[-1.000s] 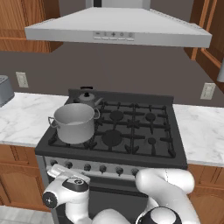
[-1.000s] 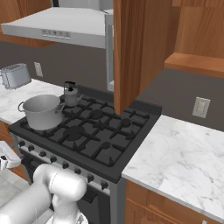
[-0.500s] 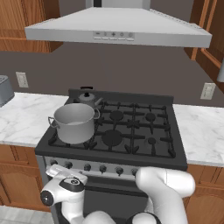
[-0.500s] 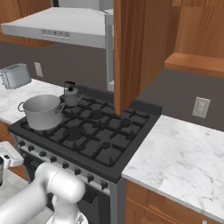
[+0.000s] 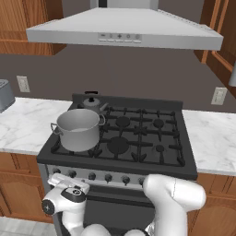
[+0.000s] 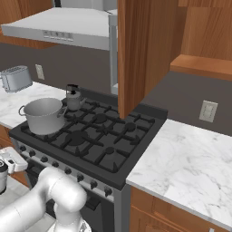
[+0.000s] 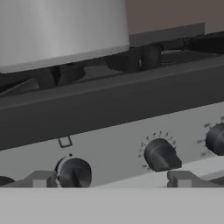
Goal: Pick the kettle from the cabinet and place it on a stove burner. Then pick the pot from the counter and place it on another stove burner. Finally, turn both burners on.
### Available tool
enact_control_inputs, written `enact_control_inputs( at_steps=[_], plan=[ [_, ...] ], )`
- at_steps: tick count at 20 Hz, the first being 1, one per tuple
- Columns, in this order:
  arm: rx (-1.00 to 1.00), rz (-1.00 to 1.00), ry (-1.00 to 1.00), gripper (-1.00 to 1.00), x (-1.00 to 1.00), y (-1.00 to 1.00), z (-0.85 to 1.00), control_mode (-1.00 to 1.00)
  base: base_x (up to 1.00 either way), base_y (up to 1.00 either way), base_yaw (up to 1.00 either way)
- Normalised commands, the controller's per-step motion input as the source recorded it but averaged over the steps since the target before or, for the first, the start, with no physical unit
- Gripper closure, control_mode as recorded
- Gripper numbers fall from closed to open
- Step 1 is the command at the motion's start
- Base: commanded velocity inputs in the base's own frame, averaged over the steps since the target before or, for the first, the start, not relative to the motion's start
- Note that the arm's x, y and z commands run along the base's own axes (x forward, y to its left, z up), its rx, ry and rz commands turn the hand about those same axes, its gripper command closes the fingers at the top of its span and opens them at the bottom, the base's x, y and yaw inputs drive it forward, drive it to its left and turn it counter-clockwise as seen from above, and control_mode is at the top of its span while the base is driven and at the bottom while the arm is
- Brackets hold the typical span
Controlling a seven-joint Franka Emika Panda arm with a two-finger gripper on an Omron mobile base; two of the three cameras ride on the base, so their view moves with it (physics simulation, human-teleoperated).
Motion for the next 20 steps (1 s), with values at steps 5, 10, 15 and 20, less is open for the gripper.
enact_control_inputs(
  at_steps=[5,10,15,20],
  plan=[
    [-0.01,0.0,0.0,-1.0,0.28,0.13,-0.24,-1.0,0.0,0.0,0.0],
    [-0.01,0.0,-0.01,-1.0,0.25,0.15,-0.25,-1.0,0.0,0.0,0.0],
    [-0.01,0.0,-0.01,-1.0,0.21,0.13,-0.2,-1.0,0.0,0.0,0.0],
    [0.0,0.0,-0.02,-1.0,0.19,0.07,-0.15,-1.0,0.0,0.0,0.0]
  ],
)
